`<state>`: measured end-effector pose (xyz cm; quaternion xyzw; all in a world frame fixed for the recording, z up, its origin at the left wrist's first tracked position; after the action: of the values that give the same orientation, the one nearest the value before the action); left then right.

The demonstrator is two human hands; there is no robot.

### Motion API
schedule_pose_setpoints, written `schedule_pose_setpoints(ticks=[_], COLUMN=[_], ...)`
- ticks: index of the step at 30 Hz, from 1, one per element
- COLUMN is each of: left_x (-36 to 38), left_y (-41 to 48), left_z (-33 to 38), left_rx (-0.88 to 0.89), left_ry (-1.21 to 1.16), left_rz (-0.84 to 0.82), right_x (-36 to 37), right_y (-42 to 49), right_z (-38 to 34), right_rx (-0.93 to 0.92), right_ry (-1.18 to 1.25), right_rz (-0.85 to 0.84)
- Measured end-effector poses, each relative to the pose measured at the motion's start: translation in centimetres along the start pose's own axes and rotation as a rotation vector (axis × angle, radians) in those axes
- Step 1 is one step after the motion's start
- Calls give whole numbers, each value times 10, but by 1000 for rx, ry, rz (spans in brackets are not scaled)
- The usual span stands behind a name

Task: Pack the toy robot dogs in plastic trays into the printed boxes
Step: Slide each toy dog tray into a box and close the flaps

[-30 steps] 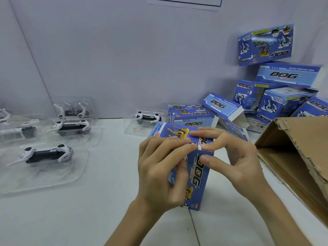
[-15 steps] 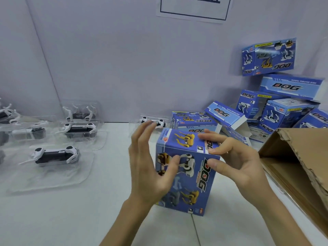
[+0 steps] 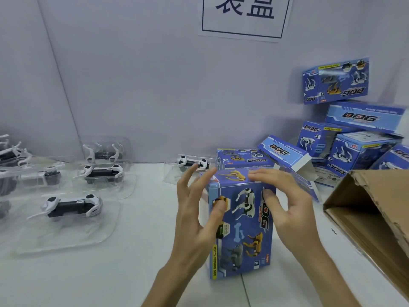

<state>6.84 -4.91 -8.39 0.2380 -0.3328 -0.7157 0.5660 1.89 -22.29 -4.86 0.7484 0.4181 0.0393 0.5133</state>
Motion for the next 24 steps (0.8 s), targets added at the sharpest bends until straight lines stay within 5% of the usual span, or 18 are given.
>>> schedule_pose_setpoints(ticks=[24], left_x=[1], left_y=[1], left_z=[10], left_rx=[30], left_ry=[-41], left_rz=[72], right_x=[12], right_y=[-17], right_z=[4], right_rx=[96], right_ry=[59], right_rz=[83])
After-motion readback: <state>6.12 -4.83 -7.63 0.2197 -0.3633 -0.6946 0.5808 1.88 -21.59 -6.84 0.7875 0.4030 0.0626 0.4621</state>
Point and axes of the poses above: each hand's wrist, its own y-axis towards the middle knuckle, its own x-axis out of the palm, z = x × y, the point moved 4 cm from there along y, towards the middle knuckle, and after that the axes turned 11 degrees about -y, right-handed, at the moved point
